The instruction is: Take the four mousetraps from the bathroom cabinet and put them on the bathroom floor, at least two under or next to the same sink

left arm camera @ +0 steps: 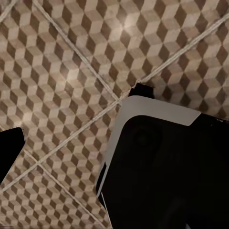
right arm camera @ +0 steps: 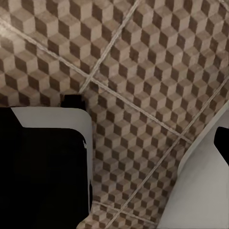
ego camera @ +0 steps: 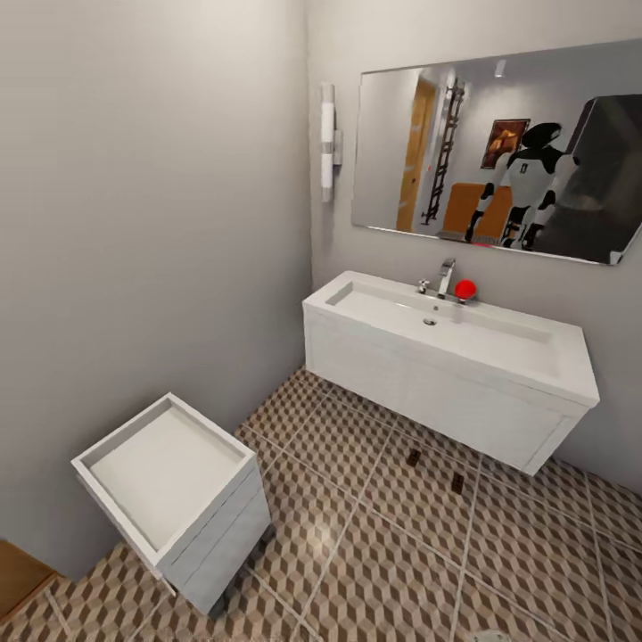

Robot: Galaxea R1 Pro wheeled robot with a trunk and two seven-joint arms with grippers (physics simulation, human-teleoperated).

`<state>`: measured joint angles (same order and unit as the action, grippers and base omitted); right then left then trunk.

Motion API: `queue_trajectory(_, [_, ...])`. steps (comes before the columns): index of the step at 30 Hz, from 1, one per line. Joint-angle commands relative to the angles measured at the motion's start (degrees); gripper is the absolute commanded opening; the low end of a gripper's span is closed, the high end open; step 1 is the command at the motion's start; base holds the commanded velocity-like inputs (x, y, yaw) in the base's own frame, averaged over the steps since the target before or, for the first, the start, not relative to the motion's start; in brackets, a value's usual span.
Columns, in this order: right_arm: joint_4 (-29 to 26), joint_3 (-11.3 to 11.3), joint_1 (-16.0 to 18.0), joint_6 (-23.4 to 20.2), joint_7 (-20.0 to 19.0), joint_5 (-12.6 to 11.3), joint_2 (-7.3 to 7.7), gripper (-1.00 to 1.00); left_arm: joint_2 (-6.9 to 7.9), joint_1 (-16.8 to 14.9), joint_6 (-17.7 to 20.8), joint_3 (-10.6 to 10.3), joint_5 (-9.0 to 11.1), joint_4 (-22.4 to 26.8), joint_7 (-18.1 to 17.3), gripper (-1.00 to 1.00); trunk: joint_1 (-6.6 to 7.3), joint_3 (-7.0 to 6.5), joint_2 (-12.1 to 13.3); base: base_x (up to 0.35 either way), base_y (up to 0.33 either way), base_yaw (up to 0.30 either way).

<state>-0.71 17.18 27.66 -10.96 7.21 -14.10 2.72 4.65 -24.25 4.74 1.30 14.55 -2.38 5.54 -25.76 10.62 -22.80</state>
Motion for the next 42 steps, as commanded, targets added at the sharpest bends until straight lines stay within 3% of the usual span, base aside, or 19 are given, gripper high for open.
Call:
queue_trajectory(1, [-0.1,0.5,0.0,-0.3,0.2,-0.5,0.01,1.00,0.00,-0.1,0.1,0.1,0.3,-0.1,0.1,1.00,-0.02,0.11,-0.1,-0.090,0.274,0.278])
queue_trajectory(21, [-0.1,0.5,0.0,-0.3,0.2,-0.5,0.01,1.00,-0.07,0.0,0.0,0.1,1.0,-0.1,0.1,1.00,-0.02,0.11,-0.1,-0.097,0.266,0.287])
queue_trajectory(42, [0.0,0.5,0.0,-0.5,0.3,-0.5,0.01,1.00,-0.17,0.0,0.0,0.1,0.9,-0.2,0.1,1.00,-0.02,0.11,-0.1,-0.219,0.131,0.291])
